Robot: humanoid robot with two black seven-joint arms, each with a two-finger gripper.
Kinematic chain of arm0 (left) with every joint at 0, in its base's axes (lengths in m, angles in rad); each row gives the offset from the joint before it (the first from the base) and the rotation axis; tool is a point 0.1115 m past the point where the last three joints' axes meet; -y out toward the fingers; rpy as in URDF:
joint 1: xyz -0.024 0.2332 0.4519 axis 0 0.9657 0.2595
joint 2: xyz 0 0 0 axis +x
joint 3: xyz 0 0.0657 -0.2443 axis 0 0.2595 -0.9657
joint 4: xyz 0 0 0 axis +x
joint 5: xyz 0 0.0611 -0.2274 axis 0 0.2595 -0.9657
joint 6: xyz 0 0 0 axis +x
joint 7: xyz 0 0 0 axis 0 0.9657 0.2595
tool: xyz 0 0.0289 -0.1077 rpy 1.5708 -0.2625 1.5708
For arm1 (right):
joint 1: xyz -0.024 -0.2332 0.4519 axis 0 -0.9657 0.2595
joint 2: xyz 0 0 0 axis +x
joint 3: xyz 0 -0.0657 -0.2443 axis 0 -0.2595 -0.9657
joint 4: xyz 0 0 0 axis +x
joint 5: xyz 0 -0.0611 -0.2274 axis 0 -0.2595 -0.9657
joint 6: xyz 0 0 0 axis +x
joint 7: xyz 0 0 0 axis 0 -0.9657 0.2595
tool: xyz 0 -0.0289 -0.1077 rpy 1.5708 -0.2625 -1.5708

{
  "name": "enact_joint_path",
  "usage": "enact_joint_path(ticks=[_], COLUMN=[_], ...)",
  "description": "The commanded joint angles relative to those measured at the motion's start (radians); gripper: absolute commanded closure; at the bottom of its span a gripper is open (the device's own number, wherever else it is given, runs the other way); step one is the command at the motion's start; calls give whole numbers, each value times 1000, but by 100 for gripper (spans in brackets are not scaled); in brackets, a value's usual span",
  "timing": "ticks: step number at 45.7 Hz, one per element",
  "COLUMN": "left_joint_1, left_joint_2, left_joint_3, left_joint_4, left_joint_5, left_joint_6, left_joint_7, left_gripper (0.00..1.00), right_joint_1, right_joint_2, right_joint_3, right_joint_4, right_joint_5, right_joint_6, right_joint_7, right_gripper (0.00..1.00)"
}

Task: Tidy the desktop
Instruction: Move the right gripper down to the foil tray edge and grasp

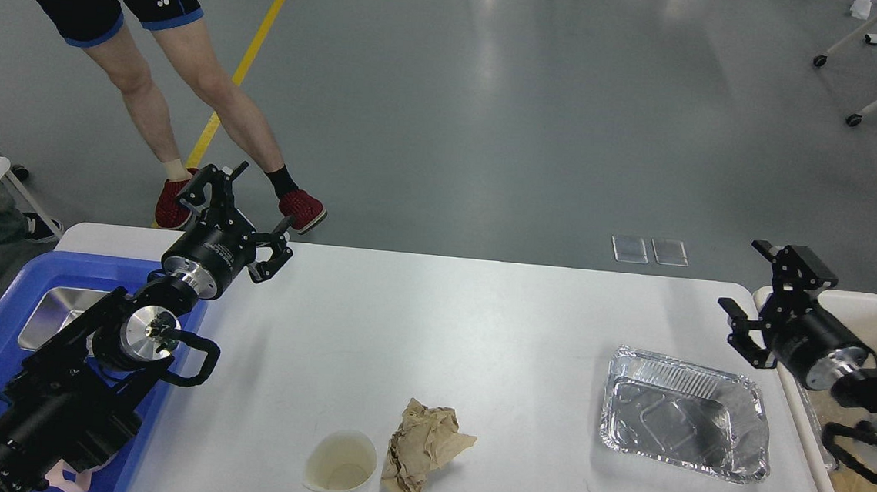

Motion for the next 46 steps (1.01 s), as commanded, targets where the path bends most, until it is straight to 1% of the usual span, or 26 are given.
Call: enact_joint_path(ticks=[1,6,14,22,25,29,32,36,40,46], left_joint_1=[3,10,23,33,33,37,38,40,46,46], left_joint_2=[-16,-17,-65,-76,-74,-71,-65,-65,-68,-74], left_joint_3=[2,2,11,31,31,29,29,31,31,31], left_joint_4=[0,0,3,3,3,3,3,3,-5,-31], left_joint_5=[0,1,9,9,9,9,9,9,9,9], left_joint_6=[0,2,3,3,2,2,2,2,3,11], left_joint_7=[1,1,1,1,1,1,1,3,7,12], left_gripper=[3,3,3,3,3,3,3,3,3,3], right_joint_1=[-2,-22,-89,-80,-78,-77,-88,-95,-105,-137], right_joint_2=[-221,-361,-542,-760,-821,-870,-877,-832,-704,-493], right_joint_3=[-188,-275,-292,-283,-282,-282,-283,-286,-292,-297], right_joint_4=[196,324,410,512,548,549,542,491,422,200], right_joint_5=[7,7,-7,-7,-7,-5,-7,-27,-103,-241], right_joint_6=[7,7,13,108,122,132,120,114,91,77], right_joint_7=[-4,-10,-9,-9,-7,-9,-9,-10,-12,-10], right_gripper=[0,0,0,0,0,0,0,0,0,0])
